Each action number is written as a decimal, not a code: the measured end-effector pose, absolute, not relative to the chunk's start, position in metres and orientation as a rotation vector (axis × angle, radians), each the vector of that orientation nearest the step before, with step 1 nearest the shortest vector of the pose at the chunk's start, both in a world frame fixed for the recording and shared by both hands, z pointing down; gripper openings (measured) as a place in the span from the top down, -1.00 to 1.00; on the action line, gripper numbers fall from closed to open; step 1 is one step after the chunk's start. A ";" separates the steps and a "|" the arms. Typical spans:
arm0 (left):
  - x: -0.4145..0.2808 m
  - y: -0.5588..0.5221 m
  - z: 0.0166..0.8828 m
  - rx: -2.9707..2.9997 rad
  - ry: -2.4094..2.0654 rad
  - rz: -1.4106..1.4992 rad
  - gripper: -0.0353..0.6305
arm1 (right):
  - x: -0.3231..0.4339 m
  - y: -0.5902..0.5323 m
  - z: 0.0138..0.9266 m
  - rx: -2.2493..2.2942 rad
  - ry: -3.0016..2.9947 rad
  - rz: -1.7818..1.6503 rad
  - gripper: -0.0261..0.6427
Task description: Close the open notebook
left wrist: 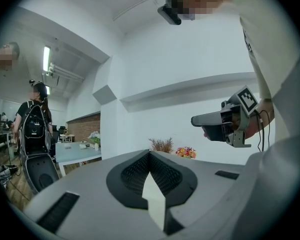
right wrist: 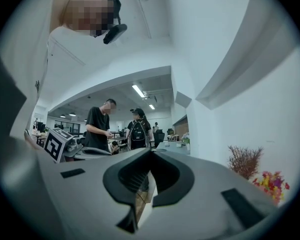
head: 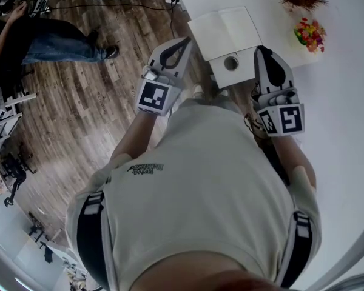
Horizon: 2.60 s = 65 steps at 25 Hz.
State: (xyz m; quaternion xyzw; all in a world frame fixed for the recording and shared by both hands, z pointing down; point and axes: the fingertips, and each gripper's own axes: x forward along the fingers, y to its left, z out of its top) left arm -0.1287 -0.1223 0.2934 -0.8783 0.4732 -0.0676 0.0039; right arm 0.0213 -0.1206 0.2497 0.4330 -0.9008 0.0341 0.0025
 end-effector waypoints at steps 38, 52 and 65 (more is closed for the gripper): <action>-0.112 -0.159 0.457 -2.807 1.798 -0.389 0.85 | -0.067 -0.142 0.460 0.606 -2.602 0.206 0.48; -0.113 -0.156 0.570 -2.901 1.811 -0.533 0.85 | -0.081 -0.125 0.589 0.520 -2.364 0.084 0.32; -0.113 -0.159 0.595 -2.956 1.780 -0.580 0.85 | -0.081 -0.123 0.610 0.530 -2.334 0.181 0.72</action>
